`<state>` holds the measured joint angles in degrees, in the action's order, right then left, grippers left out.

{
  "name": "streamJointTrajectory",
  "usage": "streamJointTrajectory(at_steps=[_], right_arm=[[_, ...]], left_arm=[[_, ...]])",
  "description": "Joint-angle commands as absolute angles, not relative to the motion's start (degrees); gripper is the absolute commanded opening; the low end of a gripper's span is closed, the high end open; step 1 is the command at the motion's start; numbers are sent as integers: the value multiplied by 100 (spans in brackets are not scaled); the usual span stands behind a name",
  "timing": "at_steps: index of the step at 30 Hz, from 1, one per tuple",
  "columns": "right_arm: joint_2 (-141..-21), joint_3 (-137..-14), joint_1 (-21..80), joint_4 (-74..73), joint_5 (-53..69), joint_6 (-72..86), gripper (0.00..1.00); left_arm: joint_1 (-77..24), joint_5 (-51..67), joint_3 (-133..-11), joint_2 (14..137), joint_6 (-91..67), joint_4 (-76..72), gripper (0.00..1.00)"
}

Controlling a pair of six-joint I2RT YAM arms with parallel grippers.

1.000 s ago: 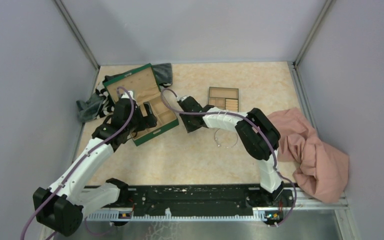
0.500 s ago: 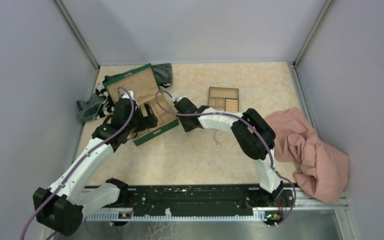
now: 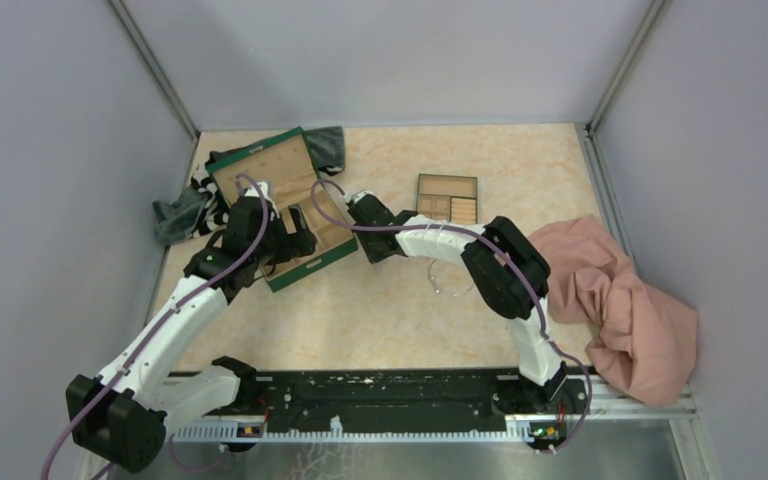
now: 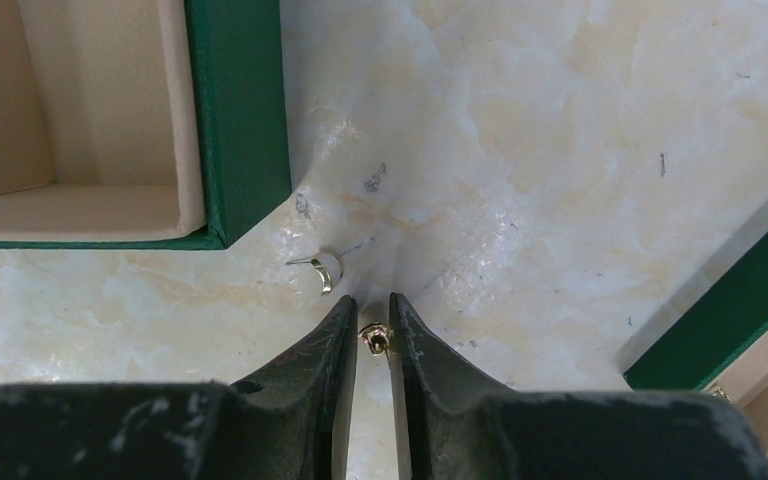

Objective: Organize the mixed jewelry

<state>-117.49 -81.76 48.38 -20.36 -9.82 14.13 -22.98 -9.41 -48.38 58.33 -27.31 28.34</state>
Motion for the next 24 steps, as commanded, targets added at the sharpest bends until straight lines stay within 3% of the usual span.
streamJointTrajectory(at_steps=[1, 24], right_arm=[[-11660, -8028, 4896, -2359, -781, 1484, 19], [-11485, -7778, 4896, -2517, -769, 1397, 20]], left_arm=[[-2293, -810, -4900, 5810, -2663, 2738, 99], [-2294, -844, -4878, 5842, -2616, 2730, 99]])
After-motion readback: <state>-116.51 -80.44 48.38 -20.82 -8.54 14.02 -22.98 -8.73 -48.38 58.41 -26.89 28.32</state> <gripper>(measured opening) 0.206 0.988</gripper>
